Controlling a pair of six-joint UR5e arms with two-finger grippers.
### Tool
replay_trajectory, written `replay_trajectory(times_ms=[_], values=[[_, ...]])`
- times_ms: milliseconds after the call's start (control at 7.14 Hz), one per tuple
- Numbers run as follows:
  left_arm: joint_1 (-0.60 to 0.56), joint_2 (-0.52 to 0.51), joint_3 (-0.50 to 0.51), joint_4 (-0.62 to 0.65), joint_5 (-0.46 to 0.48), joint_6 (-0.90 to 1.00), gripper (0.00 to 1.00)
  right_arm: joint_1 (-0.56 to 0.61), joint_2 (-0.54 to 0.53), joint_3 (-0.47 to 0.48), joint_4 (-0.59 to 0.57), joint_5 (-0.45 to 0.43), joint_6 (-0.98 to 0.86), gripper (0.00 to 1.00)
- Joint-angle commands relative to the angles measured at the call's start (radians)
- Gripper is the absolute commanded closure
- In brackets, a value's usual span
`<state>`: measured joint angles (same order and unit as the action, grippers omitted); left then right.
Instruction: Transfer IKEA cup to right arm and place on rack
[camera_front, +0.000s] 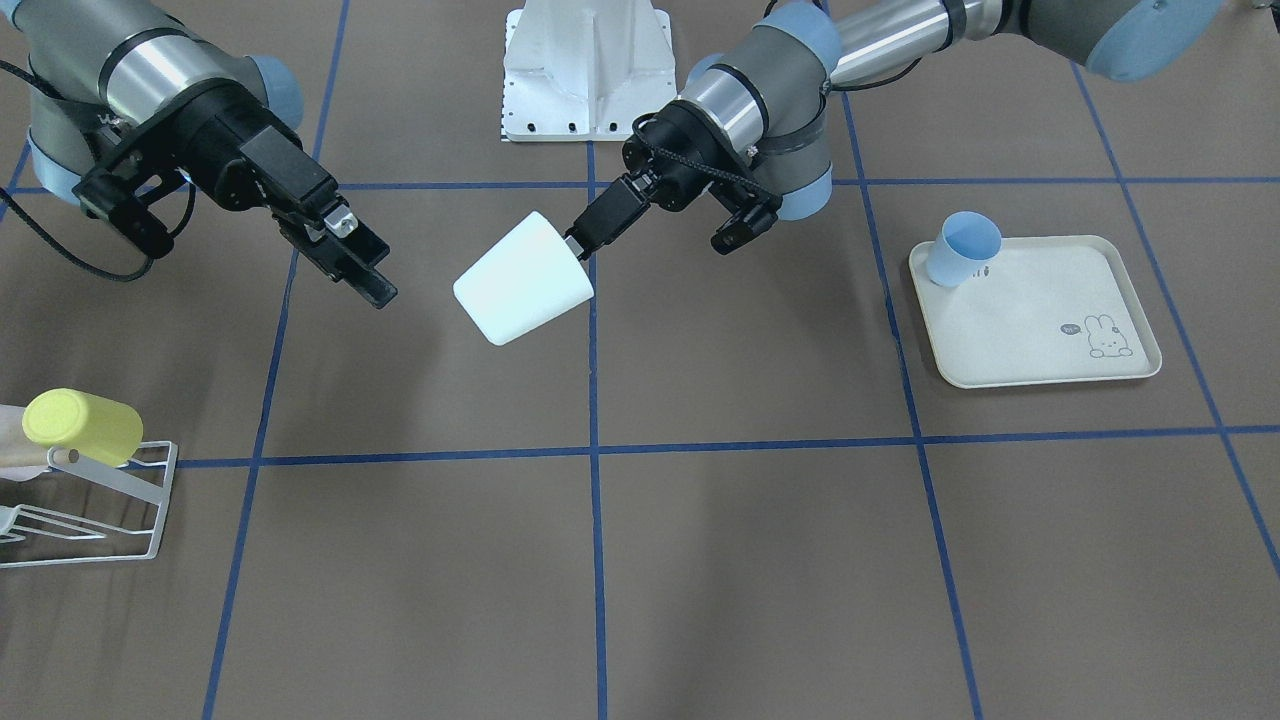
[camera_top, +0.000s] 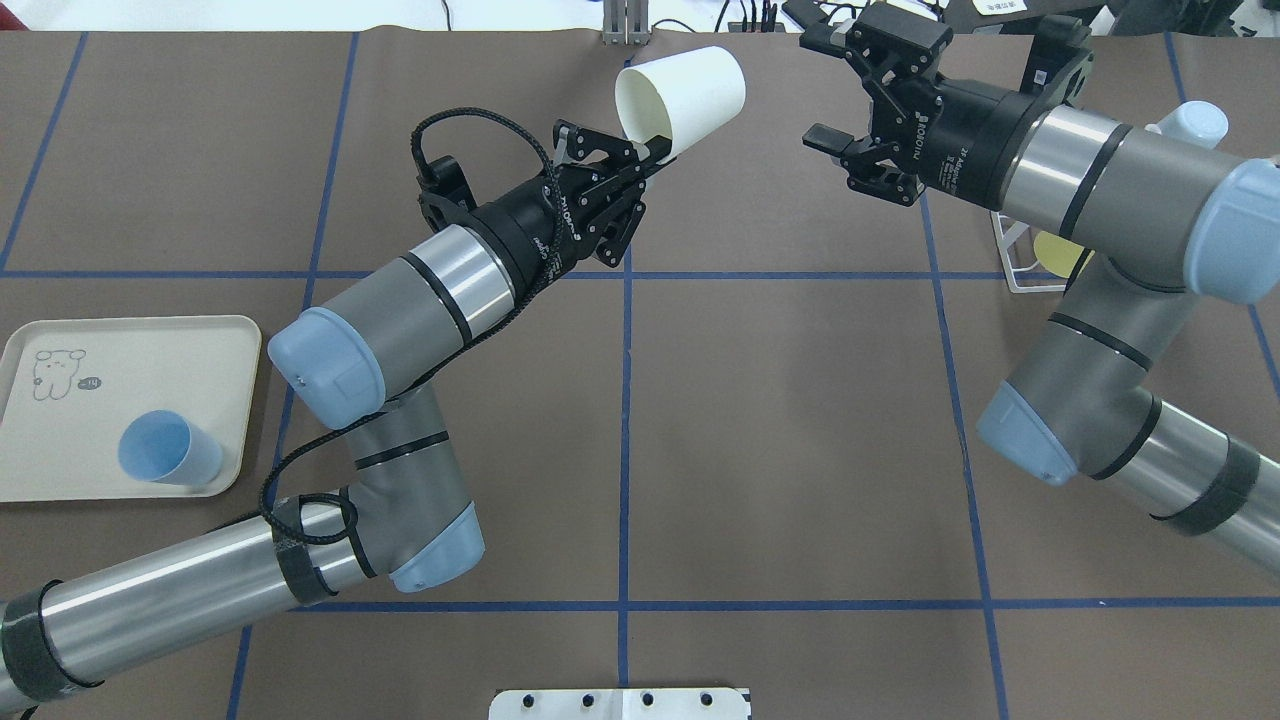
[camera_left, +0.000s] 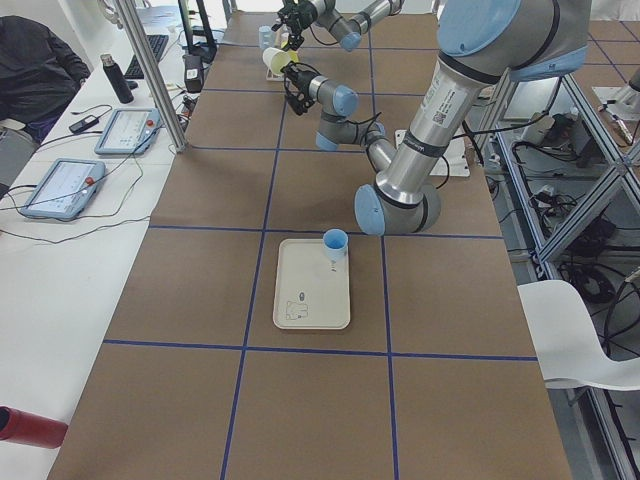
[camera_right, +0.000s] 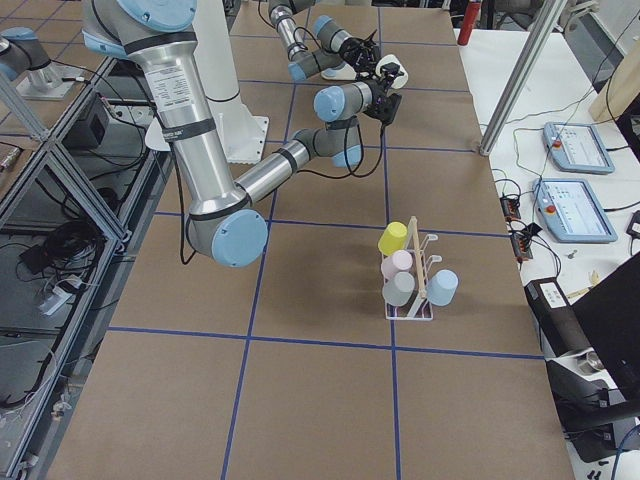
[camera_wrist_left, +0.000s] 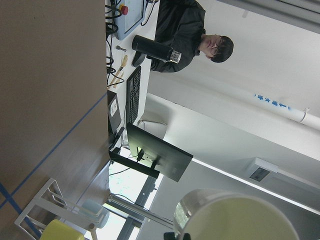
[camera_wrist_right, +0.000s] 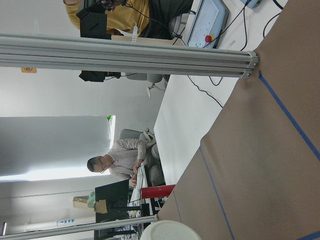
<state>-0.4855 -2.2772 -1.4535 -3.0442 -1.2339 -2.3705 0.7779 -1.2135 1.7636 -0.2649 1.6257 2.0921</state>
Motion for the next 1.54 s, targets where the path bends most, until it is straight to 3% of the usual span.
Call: replay_trajectory(times_ms=[0, 420, 980, 1400], values=[[0.001, -0.01, 0.021, -0.015, 0.005, -0.001, 1.0, -0.029, 0.02, -0.007, 0.0, -0.015, -0.004, 0.0], [-0.031, 0.031, 0.016, -0.08, -0.012, 0.011, 1.0, -0.06, 0.06, -0.045, -0.004, -0.041, -0.012, 0.0], [-0.174, 0.119, 0.016, -0.084, -0.208, 0.0, 1.0, -0.071, 0.164, -0.133, -0.017, -0.044, -0.014, 0.0], [-0.176, 0.123, 0.018, -0.084, -0.219, -0.003, 1.0, -0.08, 0.206, -0.168, -0.016, -0.046, -0.014, 0.0]])
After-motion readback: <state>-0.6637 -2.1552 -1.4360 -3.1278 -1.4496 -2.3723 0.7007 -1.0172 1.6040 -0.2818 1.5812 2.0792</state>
